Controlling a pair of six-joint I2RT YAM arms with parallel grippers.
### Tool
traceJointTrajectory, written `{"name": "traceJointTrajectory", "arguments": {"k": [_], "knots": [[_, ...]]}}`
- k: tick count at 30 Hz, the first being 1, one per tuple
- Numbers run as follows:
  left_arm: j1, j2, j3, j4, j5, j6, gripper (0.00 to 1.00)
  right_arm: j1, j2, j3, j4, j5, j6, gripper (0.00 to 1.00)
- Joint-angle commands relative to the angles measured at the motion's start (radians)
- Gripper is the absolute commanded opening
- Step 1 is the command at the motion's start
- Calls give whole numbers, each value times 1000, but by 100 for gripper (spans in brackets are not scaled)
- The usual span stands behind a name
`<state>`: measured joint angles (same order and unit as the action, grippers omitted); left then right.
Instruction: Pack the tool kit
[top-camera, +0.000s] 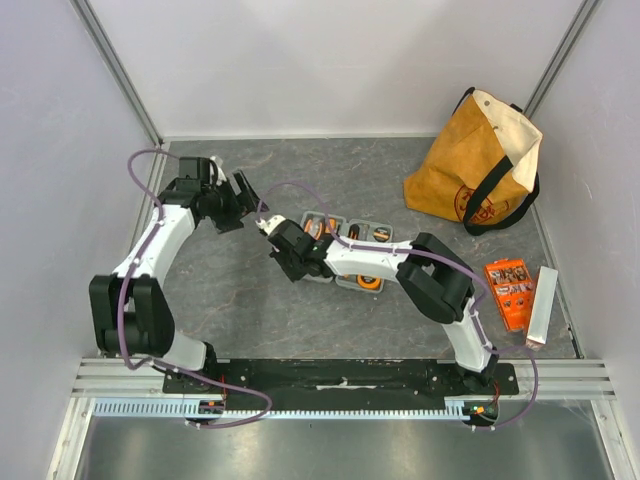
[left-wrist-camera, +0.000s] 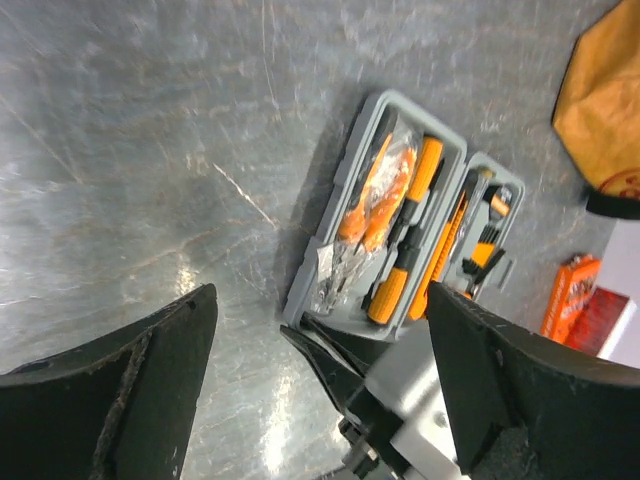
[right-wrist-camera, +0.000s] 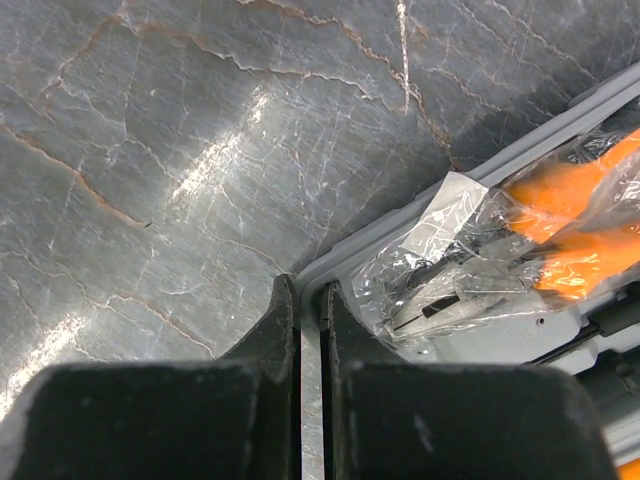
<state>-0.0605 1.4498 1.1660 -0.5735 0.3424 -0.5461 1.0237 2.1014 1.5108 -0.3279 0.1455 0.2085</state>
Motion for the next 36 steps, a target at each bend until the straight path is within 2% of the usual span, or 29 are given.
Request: {"name": "traceJointTrajectory", "arguments": {"k": [1, 7, 13, 24, 29, 36], "knots": [[1, 76, -43, 53, 191, 3, 90, 4, -107, -112, 142, -26, -15, 0], [2, 161, -107, 113, 325, -2, 90, 4, -260, -299, 369, -66, -46, 0], [-19, 198, -163, 282, 515, -32, 90, 4, -356, -369, 432, -118, -61, 0], [-165, 293, -132, 330, 549, 3, 89, 3, -411, -393, 437, -265, -63, 0], [-202, 351, -112, 302, 540, 23, 75, 3, -417, -411, 444, -262, -41, 0], [-214, 402, -78, 224, 563, 71, 44, 3, -429, -436, 452, -235, -21, 0]]}}
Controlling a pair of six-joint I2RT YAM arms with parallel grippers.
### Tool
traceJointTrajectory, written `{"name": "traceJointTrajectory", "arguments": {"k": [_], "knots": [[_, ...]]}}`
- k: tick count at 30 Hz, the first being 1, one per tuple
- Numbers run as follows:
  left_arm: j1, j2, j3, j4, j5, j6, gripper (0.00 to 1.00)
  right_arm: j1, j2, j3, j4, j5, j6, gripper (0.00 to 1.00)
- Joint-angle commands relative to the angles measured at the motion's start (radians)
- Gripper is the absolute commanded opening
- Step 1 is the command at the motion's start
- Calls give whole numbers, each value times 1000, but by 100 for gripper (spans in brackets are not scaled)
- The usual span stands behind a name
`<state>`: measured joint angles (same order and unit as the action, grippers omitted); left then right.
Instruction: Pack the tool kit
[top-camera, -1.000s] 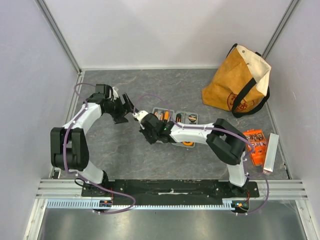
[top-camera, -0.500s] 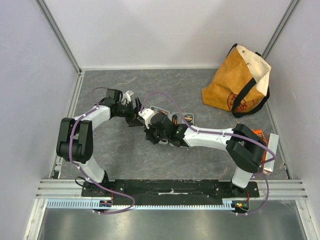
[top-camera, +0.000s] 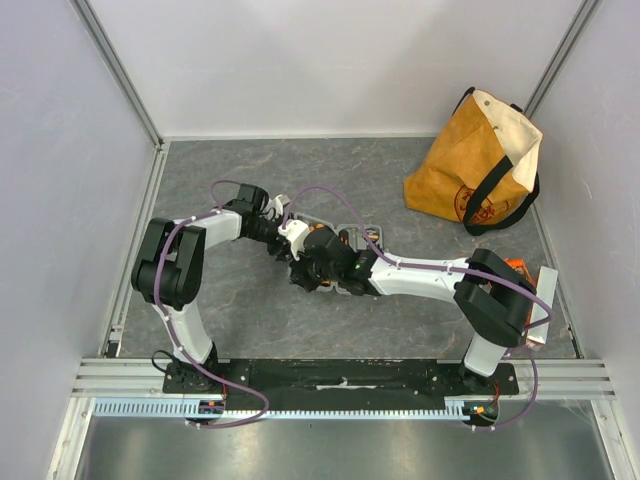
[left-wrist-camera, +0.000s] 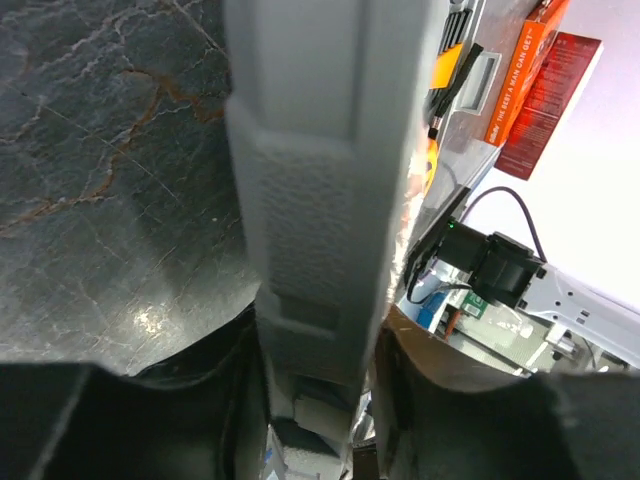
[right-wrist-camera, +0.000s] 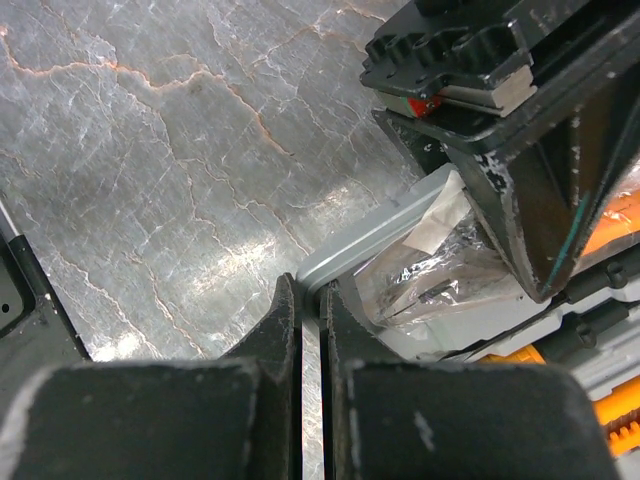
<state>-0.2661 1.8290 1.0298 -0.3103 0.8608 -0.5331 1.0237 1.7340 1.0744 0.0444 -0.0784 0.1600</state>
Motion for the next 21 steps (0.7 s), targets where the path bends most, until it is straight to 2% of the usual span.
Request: {"name": "traceJointTrajectory", "arguments": {"k": [1, 5, 7, 10, 11, 13, 17, 21], "knots": [[-7, 27, 62, -47, 43, 62, 37, 3, -60, -2, 81, 0, 41, 0], [-9, 41, 84, -87, 11, 82, 19, 3, -39, 27, 20, 63, 76, 2], [-9, 39, 96, -113, -11, 96, 11, 3, -42, 21, 8, 103, 88, 17], [-9, 33, 116, -144, -51, 119, 4, 3, -86, -20, 25, 156, 107, 52], [-9, 27, 119, -148, -66, 123, 3, 3, -111, -36, 29, 178, 111, 61], [-9, 20, 125, -154, -89, 130, 2, 3, -157, -57, 26, 222, 122, 70], [-8, 12, 142, -180, -131, 133, 2, 1, -247, -68, -41, 363, 185, 73], [-7, 6, 183, -223, -183, 156, 2, -34, -298, -85, -176, 515, 315, 66]]}}
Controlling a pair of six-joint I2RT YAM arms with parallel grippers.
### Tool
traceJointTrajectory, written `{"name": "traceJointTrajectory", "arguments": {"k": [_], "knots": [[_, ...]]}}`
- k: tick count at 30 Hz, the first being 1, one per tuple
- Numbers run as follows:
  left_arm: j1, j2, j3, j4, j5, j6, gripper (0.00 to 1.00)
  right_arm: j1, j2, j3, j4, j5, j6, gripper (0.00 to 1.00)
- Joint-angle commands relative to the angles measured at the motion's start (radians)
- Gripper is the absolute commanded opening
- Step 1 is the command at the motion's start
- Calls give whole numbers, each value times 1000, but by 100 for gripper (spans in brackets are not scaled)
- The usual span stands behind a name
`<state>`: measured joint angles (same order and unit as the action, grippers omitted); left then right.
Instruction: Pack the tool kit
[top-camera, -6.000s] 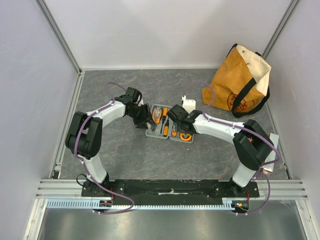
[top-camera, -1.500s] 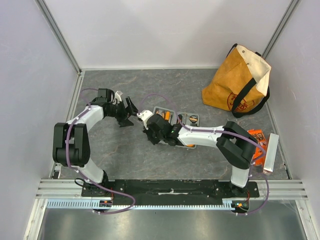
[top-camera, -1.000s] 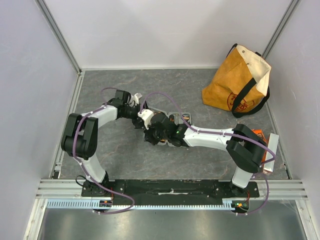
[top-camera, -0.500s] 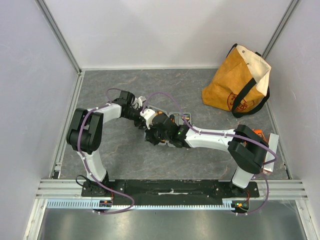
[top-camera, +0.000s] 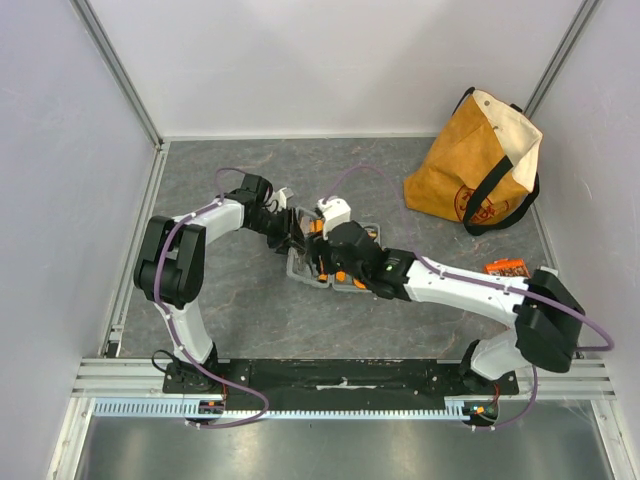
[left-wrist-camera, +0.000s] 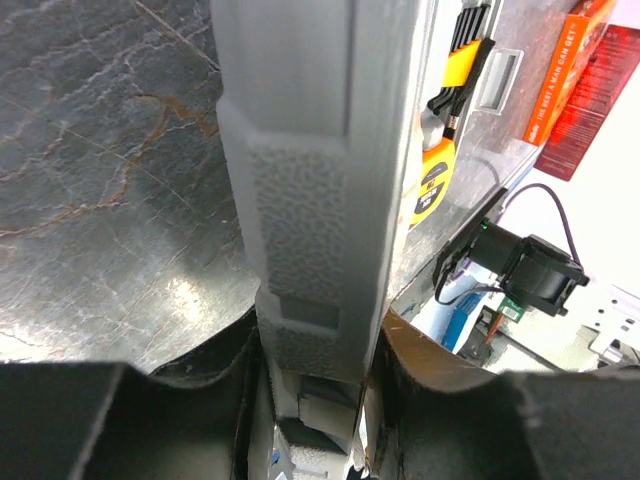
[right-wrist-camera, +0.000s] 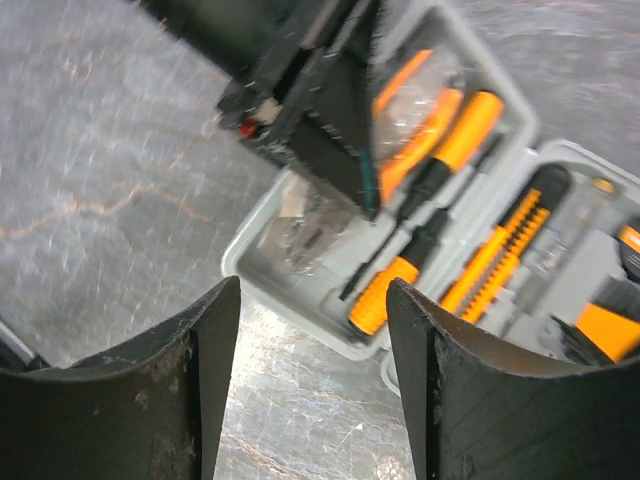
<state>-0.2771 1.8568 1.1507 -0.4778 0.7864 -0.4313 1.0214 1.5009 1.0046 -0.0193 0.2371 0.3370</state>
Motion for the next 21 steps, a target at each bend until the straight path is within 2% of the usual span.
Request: {"name": "traceJointTrajectory", "arguments": {"k": [1, 5, 11, 21], "knots": [[3, -24, 75, -80, -122, 60, 2, -53, -73, -23, -143, 221, 172, 63], [3, -24, 142, -162, -174, 103, 2, -144, -99, -64, -234, 284, 315, 50], [0, -19, 228, -271, -269, 154, 3, -299, -93, -103, -309, 254, 431, 47], [-13, -13, 302, -366, -458, 158, 7, -339, 119, -89, -332, 185, 445, 40]]}}
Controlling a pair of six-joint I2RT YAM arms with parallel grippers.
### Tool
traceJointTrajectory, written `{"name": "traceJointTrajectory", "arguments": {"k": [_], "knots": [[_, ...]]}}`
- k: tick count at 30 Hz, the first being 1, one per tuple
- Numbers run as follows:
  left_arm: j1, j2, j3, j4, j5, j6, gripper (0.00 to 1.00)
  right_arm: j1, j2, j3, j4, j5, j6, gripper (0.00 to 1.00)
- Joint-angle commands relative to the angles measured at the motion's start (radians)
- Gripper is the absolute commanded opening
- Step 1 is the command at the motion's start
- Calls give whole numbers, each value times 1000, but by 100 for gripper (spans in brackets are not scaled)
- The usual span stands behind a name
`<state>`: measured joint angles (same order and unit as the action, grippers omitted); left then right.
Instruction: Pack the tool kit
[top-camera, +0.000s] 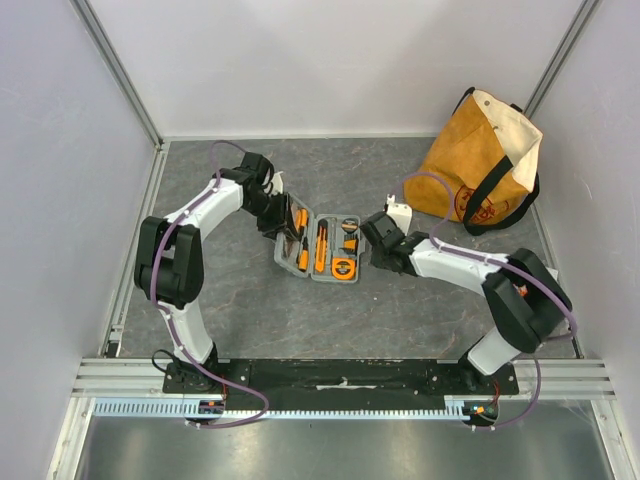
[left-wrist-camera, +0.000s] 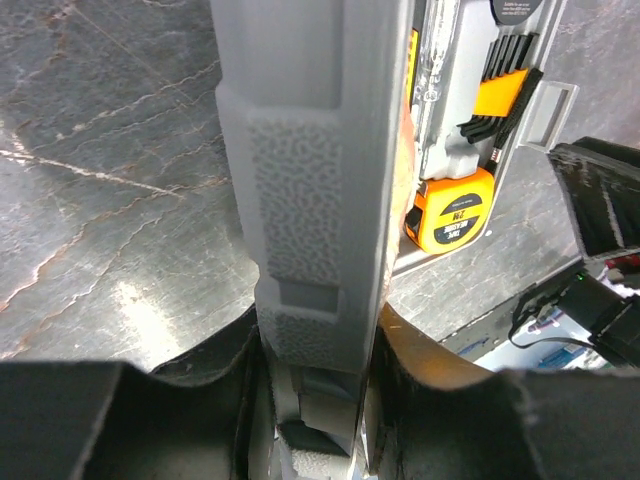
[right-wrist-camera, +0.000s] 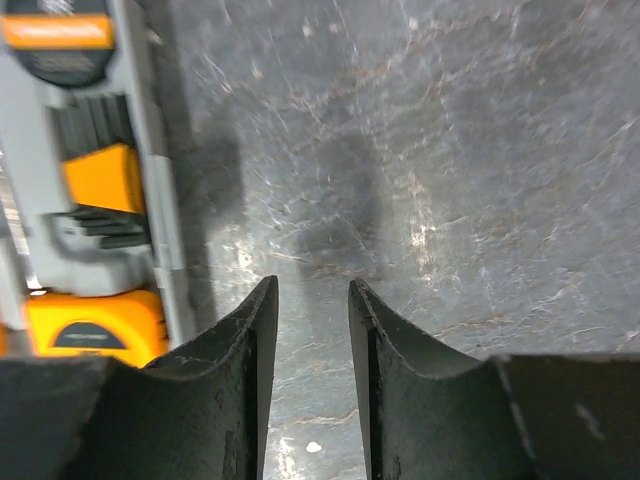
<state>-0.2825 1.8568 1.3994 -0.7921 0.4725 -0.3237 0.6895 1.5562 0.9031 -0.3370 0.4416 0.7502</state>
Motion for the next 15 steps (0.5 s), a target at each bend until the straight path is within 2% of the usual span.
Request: {"name": "traceJointTrajectory", "arguments": {"k": [1, 6, 15], "knots": [[-9, -15, 59, -59, -156, 54, 8, -11, 76, 13, -13, -27, 37, 40], [-15, -22, 93, -87, -190, 58, 15, -15, 110, 2, 79, -118, 3, 39], [-35, -22, 118, -90, -187, 58, 38, -13, 197, 26, 148, -227, -14, 38]]}}
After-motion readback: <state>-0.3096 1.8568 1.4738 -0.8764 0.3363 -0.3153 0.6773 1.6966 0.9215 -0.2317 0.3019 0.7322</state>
